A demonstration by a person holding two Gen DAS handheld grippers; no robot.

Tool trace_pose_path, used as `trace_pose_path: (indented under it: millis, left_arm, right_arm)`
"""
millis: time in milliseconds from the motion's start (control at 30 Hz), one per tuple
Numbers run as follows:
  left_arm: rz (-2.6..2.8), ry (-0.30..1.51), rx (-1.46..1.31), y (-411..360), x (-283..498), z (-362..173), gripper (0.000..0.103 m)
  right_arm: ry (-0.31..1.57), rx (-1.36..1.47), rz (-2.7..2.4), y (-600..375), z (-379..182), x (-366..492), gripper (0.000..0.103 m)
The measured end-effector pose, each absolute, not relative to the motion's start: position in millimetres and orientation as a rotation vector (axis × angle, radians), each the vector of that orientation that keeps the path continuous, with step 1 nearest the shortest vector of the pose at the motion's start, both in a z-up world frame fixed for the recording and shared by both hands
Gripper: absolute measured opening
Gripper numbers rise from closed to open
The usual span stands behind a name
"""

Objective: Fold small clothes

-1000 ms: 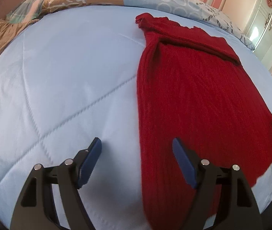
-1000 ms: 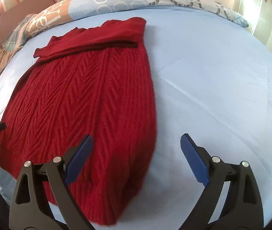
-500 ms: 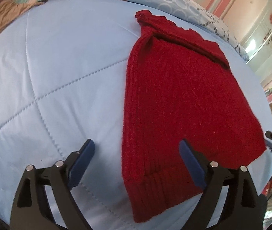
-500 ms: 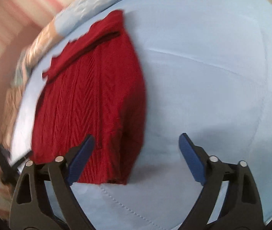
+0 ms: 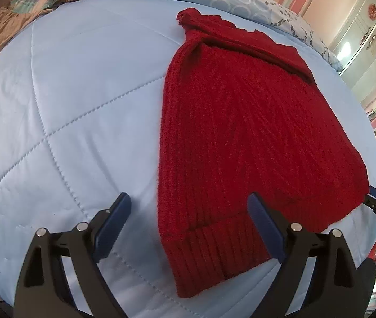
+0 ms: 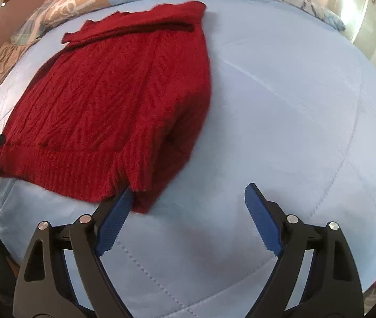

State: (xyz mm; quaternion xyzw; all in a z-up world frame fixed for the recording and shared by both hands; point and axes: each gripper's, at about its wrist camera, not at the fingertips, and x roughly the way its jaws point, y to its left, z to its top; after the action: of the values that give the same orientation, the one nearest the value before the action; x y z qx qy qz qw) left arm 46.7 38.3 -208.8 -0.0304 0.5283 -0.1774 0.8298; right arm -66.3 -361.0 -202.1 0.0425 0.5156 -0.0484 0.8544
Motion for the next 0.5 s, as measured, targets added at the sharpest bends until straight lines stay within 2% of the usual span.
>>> trace_pose_path:
  millis: [33,67,100,133,233,267,400,433,500]
  left_arm:
    - [-0.375,1.121,-0.06,38.2,47.1,-209.5,0.09]
    - [-0.372,1.12,-0.053,37.7,46.8,-210.2,0.09]
    - [-0.369,1.12,-0.043,35.6,47.6,-211.2,0.09]
    - [-0.363,1.121,-0.028,33.5,47.4,-211.7,0.09]
    - [-0.361,1.119,-0.011,30.9,46.0,-210.5,0.09]
    - [-0.364,1.119,-0.01,31.0,45.2,-210.3,0.09]
    - [-0.369,1.119,0.002,30.8,42.3,-211.1,0.09]
    - [-0.371,1.118,0.008,30.2,42.1,-211.6,0.09]
    - [-0.37,1.116,0.019,28.8,41.4,-211.7,0.09]
  right_arm:
    - [1.071,0.064,-0.099,-358.0,-203.0,-64.6,0.076]
    - [1.065,0.048,-0.095,-355.4,-204.3,-62.8,0.06]
    - [1.069,0.045,-0.09,-353.1,-207.5,-59.3,0.052]
    - [1.073,0.057,-0.084,-353.3,-210.0,-55.3,0.04]
    - [1.058,0.073,-0.079,-346.2,-213.8,-49.5,0.018]
    - [1.048,0.077,-0.081,-343.4,-212.0,-49.5,0.014]
    - [0.963,0.136,-0.132,-355.6,-192.5,-68.7,0.011]
    - [0.936,0.158,-0.155,-362.2,-185.8,-77.4,0.001]
    - [0.911,0.183,-0.221,-377.1,-179.6,-92.4,0.0]
